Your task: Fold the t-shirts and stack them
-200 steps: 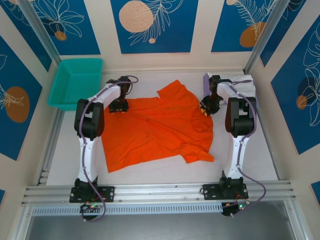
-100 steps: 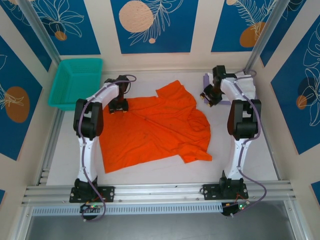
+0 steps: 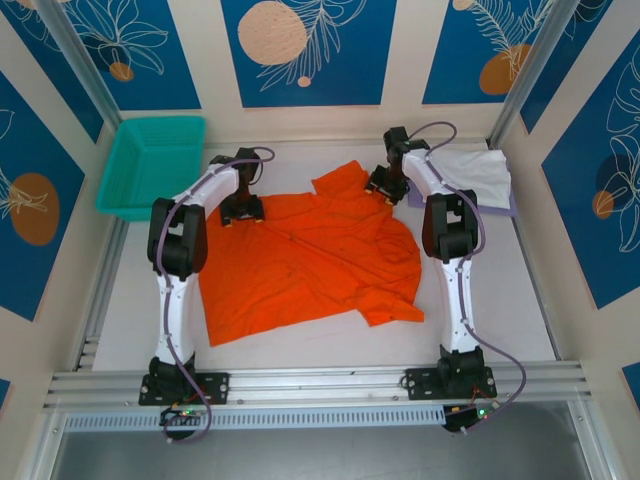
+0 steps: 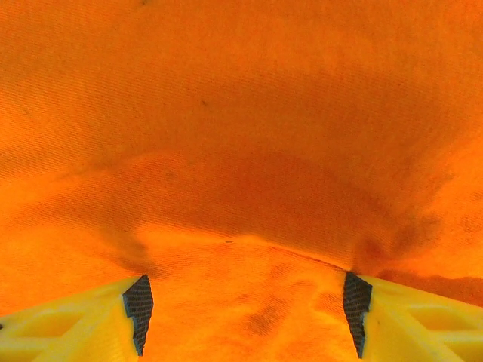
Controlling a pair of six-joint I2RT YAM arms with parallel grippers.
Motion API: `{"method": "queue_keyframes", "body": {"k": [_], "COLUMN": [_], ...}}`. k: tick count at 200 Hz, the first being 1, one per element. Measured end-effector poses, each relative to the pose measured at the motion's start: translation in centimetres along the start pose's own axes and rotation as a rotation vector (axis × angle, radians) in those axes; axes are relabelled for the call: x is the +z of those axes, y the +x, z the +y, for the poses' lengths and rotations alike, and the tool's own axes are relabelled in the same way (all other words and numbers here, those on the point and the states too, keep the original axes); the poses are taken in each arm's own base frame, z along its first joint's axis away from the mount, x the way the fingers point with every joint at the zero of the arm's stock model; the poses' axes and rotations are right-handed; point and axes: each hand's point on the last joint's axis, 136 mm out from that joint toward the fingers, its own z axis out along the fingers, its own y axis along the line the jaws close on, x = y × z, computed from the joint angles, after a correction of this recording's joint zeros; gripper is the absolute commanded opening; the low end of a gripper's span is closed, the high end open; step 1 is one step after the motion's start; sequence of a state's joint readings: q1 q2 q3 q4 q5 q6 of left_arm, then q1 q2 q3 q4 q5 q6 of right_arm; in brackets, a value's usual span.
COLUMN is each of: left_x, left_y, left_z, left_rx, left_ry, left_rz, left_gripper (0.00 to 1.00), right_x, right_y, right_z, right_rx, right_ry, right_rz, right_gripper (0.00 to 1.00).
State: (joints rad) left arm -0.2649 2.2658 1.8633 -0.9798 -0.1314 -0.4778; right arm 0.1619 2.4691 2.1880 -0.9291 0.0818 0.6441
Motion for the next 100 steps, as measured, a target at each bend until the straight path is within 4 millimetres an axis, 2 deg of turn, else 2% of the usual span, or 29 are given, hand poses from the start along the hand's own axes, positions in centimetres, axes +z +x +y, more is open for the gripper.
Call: {"method": "queue_keyframes", "body": {"k": [18, 50, 73, 100], "left_x": [0.2, 0.5, 0.5, 0.5], "left_y": [0.3, 0.5, 0.4, 0.0], "left_z": [0.1, 0.4, 0.7, 1.0], "left_rx": [0.011, 0.019, 0.021, 0.014], "left_ry": [-0.005, -0.021, -0.039, -0.061], "left_rz": [0.009, 0.013, 0.002, -0.016], "left_gripper": [0.69, 0.66, 0.64, 0.61], "right_x": [-0.2, -0.1, -0.8, -3.4], "right_y": [-0.2, -0.6, -1.3, -2.7], "right_z": [0.4, 0.8, 2.0, 4.3], "right_rx": [-0.031, -0.109, -0.172, -0.266], "right_ry": [-0.009, 0.017, 0.031, 0.039], "right_rz": [-0.008, -0.050, -0.125, -0.264], "right_gripper": [0.23, 0.02, 0.00, 0.00]}}
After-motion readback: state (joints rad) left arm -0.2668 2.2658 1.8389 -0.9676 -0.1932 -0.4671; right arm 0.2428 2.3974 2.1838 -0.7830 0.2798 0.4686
